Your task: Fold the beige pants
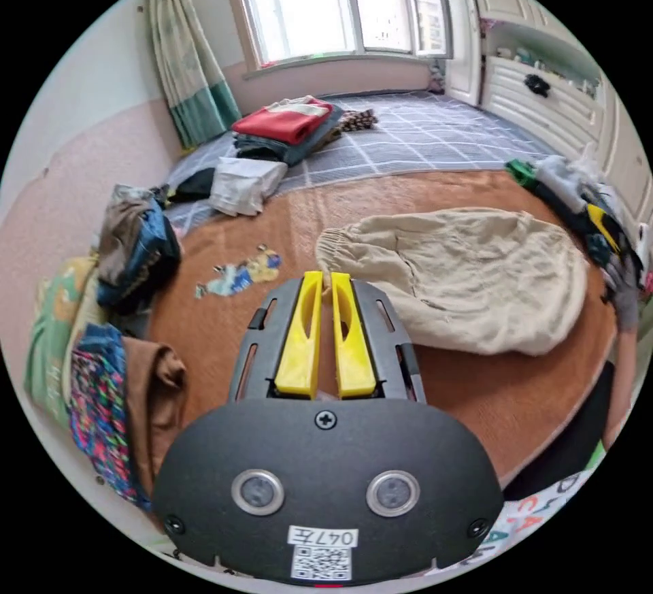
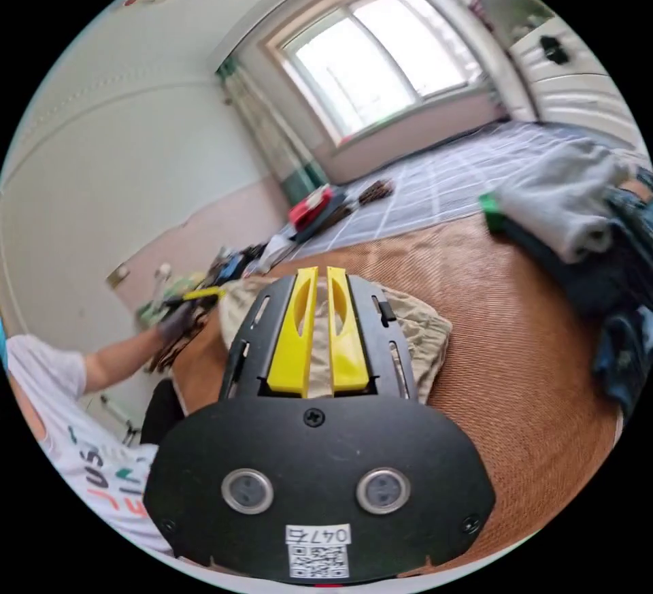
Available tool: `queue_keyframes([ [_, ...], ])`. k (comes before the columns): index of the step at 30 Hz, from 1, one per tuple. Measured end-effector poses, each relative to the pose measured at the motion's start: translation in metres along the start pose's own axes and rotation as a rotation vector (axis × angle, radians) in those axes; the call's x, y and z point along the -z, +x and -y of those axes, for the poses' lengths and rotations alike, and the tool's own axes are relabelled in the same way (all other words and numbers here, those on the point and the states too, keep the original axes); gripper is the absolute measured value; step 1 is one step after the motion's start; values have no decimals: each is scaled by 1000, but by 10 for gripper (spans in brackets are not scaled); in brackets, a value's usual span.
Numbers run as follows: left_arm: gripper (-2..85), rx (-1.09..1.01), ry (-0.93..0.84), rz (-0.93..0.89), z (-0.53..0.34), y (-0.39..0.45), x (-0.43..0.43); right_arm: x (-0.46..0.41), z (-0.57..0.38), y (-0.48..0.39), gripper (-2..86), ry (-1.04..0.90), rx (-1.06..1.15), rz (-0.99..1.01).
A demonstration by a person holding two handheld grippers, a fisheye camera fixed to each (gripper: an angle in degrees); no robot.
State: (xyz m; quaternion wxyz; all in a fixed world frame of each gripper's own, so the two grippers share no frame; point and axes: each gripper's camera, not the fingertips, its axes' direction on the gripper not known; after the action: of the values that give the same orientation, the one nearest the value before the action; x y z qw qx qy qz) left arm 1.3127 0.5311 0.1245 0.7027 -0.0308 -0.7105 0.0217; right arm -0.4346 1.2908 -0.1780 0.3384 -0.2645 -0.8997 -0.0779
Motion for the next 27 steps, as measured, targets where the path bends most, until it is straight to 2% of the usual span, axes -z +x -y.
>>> queue_keyframes([
  [2, 41, 99, -29, 130, 67, -24, -29, -25, 7, -9, 8, -87, 38, 30],
  [4, 86, 184, -30, 219, 109, -28, -30, -42, 13, -20, 20, -130, 66, -74],
  [6, 124, 168, 41, 120, 136, -9, -14, -49, 19, -22, 38, -161, 57, -164],
  [8, 143, 25, 83, 18, 149, 50, 0, -54, 26, -19, 56, -167, 29, -212],
  [11, 145, -186, 30, -43, 127, 135, -11, -72, 40, -8, 75, -198, -36, -211],
  [14, 144, -253, 8, -130, 82, 180, -29, -107, 53, -4, 80, -295, -67, -185],
  [17, 140, -197, -37, -299, 41, 181, -55, -147, 68, -19, 61, -411, -33, -174],
  [19, 139, -137, -76, -408, 20, 170, -76, -175, 80, -41, 20, -484, 28, -262],
  [22, 132, -32, -112, -501, -5, 142, -111, -199, 96, -81, 8, -486, 159, -355],
  [24, 125, 25, -132, -506, -16, 123, -129, -208, 105, -106, 4, -457, 233, -303],
  [26, 124, 101, -126, -521, -28, 97, -146, -212, 113, -130, -1, -400, 322, -99],
  [27, 125, 124, -119, -530, -30, 91, -149, -213, 118, -147, -3, -366, 394, 110],
])
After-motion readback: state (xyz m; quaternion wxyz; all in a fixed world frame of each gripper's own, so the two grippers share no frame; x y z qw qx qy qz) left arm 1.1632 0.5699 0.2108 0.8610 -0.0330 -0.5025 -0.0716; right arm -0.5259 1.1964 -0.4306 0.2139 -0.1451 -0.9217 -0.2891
